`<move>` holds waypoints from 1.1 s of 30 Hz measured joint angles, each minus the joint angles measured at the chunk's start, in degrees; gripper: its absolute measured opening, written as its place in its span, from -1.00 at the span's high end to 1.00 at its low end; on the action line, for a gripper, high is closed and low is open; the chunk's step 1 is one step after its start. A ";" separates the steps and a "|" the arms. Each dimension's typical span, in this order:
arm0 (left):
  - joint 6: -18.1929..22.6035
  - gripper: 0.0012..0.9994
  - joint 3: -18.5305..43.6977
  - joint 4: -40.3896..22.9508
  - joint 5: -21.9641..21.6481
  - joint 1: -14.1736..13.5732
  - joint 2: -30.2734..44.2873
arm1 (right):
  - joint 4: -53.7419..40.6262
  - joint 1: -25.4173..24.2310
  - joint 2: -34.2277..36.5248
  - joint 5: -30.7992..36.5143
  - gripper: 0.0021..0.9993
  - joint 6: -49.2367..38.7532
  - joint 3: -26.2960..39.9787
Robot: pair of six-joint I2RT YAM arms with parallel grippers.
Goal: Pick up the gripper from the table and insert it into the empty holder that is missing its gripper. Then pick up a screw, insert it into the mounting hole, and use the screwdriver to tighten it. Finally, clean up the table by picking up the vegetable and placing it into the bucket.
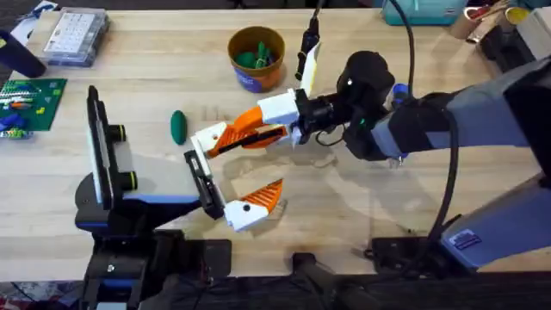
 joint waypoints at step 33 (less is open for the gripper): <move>-0.40 -0.97 0.00 0.32 -2.01 0.12 0.00 | 0.14 0.60 -0.03 3.93 0.98 -0.41 -0.03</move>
